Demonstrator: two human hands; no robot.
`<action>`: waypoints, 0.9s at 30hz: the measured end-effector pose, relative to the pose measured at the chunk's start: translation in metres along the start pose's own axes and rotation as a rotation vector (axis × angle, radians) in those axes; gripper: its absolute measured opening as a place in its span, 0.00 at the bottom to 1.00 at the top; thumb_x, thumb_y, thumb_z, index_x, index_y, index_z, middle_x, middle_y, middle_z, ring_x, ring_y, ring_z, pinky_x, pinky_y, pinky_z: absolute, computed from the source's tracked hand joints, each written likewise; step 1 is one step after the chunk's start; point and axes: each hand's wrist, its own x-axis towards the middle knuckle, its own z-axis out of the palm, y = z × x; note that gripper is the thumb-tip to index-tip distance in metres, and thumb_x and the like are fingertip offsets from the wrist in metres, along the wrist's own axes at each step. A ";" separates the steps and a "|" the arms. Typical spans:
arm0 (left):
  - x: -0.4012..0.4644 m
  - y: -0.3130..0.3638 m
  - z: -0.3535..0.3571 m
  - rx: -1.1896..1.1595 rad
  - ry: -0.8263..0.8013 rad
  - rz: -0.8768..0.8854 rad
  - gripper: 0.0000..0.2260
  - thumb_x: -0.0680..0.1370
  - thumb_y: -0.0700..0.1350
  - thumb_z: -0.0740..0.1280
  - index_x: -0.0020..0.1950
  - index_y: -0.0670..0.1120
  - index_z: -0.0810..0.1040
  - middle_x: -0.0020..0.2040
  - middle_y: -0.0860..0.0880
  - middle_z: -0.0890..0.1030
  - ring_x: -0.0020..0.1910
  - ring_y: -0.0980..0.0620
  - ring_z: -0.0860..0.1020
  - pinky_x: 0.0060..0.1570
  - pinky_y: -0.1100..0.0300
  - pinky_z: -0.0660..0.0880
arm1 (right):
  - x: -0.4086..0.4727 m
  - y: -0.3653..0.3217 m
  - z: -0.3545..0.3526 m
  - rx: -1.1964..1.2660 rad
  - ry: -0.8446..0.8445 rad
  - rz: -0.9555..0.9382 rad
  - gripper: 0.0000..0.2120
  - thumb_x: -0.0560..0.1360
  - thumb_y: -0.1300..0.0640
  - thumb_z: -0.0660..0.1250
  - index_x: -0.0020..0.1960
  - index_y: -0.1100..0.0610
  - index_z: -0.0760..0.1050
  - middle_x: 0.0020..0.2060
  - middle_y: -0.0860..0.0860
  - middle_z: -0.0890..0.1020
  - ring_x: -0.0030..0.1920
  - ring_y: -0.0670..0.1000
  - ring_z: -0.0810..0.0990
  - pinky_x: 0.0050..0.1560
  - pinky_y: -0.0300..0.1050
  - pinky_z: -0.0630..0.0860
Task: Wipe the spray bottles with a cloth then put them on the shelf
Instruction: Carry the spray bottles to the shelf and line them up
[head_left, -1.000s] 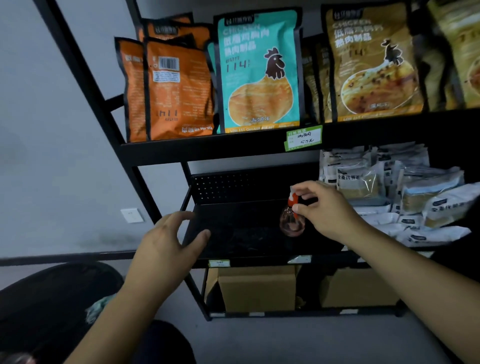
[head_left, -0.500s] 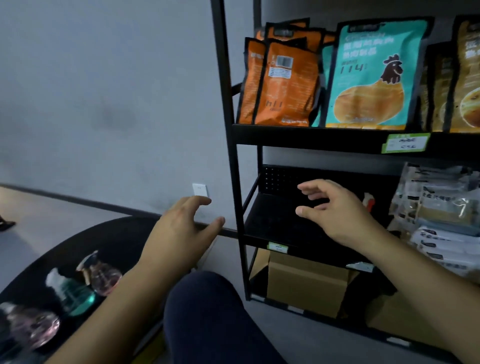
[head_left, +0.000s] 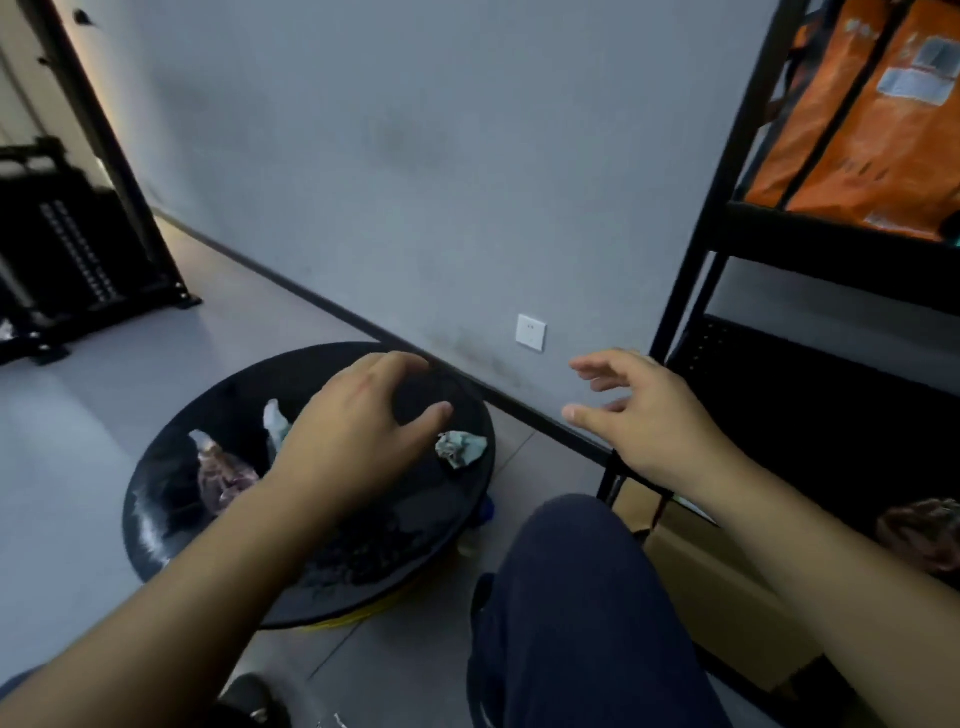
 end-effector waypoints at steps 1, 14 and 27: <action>-0.001 -0.010 -0.003 0.003 0.000 -0.025 0.25 0.79 0.67 0.66 0.73 0.59 0.74 0.70 0.58 0.77 0.65 0.54 0.77 0.68 0.47 0.75 | 0.006 -0.002 0.011 -0.001 -0.020 -0.010 0.21 0.73 0.54 0.79 0.64 0.45 0.79 0.57 0.40 0.79 0.59 0.39 0.77 0.54 0.34 0.76; 0.010 -0.124 -0.007 0.073 -0.012 -0.235 0.23 0.79 0.61 0.71 0.72 0.56 0.75 0.69 0.54 0.78 0.62 0.54 0.76 0.60 0.55 0.74 | 0.081 -0.006 0.146 0.017 -0.247 -0.004 0.21 0.73 0.53 0.80 0.62 0.42 0.79 0.57 0.40 0.80 0.57 0.40 0.78 0.54 0.36 0.74; 0.035 -0.210 0.018 0.072 -0.012 -0.380 0.27 0.79 0.61 0.71 0.76 0.56 0.72 0.74 0.55 0.76 0.71 0.53 0.75 0.62 0.60 0.70 | 0.155 -0.005 0.278 -0.041 -0.425 -0.024 0.21 0.73 0.51 0.79 0.64 0.43 0.78 0.56 0.39 0.78 0.57 0.40 0.77 0.48 0.29 0.69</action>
